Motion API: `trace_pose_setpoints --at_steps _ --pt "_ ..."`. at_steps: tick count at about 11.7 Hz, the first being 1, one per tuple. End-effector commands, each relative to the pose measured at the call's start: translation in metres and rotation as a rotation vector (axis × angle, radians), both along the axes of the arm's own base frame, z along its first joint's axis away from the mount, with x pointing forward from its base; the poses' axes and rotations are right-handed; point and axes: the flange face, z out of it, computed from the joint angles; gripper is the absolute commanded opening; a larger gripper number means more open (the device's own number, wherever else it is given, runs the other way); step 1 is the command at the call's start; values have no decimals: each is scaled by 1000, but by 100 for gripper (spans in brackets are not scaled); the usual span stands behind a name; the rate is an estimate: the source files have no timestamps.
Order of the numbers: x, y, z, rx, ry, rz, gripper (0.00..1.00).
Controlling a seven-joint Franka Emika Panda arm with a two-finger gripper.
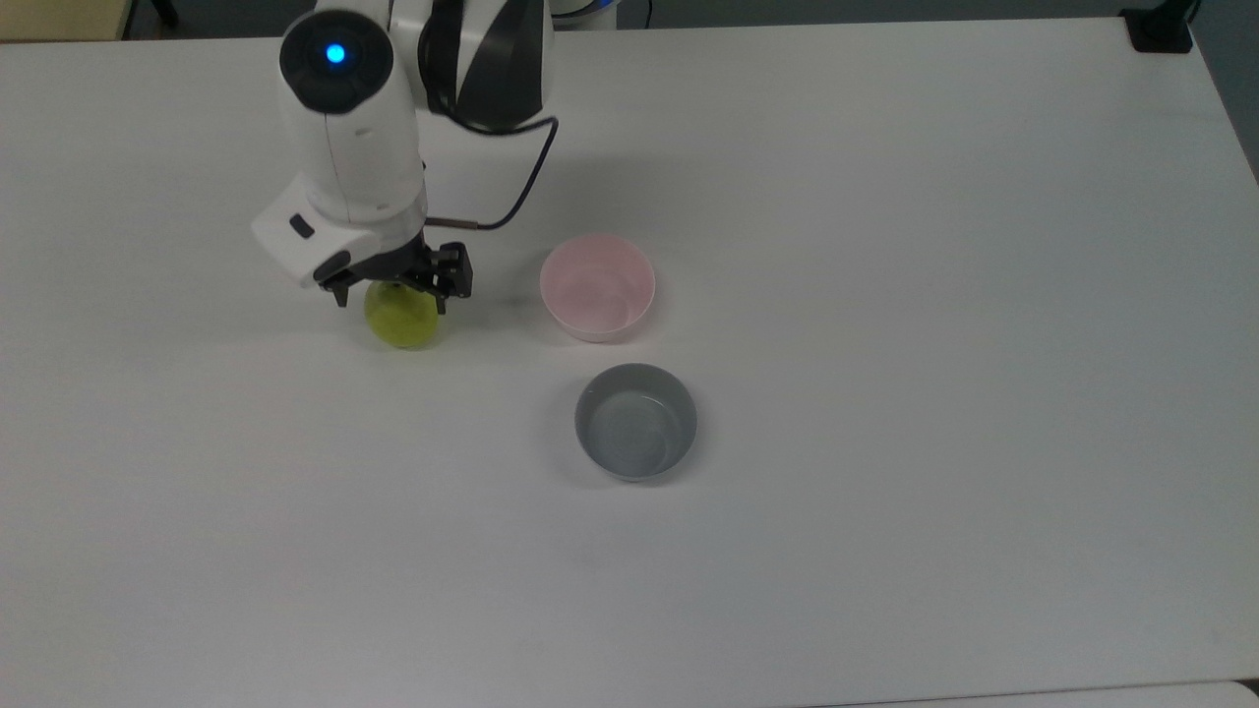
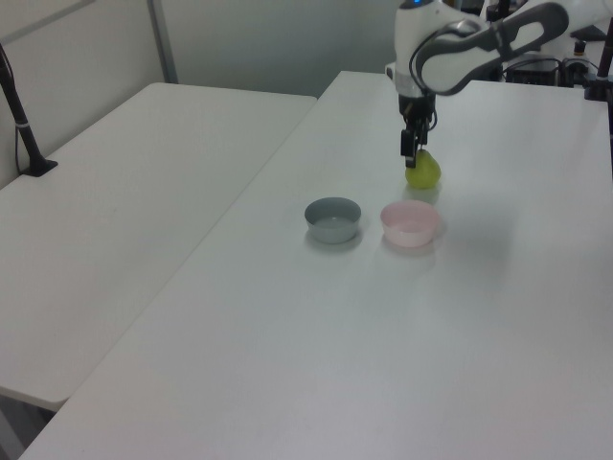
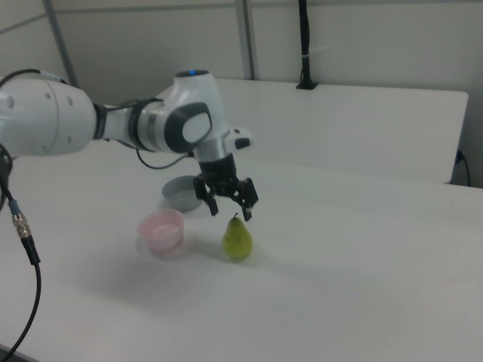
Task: Pick up a pear from the bowl
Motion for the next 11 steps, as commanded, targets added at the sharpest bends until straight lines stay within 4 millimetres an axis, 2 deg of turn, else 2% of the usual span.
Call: trace_pose_setpoints --at_steps 1,3,5,6,8,11 --pt "-22 40 75 22 17 -3 100" --pt "-37 75 122 29 -5 2 100" --pt "-62 103 169 39 -21 22 100" --pt "-76 104 190 45 -23 -3 100" --pt "-94 105 215 60 -25 -10 100" --pt "-100 96 224 62 -16 -28 100"
